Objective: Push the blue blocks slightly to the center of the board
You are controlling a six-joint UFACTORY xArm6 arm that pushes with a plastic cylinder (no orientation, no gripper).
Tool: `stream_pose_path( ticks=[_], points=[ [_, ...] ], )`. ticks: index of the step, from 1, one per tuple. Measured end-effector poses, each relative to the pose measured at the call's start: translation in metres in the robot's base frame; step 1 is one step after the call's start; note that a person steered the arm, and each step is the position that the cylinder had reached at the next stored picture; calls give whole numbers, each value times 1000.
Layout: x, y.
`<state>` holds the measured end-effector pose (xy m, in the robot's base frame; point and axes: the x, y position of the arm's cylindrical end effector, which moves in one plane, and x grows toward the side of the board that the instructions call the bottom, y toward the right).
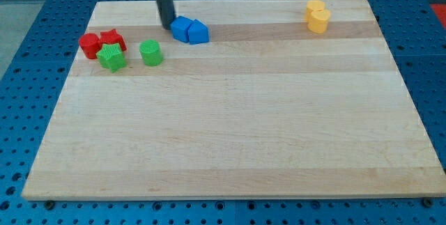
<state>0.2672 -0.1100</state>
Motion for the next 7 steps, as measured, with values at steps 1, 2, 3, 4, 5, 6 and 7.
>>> stream_pose_path(
  ticks=[1, 2, 3, 4, 5, 6, 7],
  points=[
    [27, 34],
    [40, 46],
    [-9, 38],
    [-14, 8],
    [-5, 43],
    [-16, 39],
    [-26, 39]
  ],
)
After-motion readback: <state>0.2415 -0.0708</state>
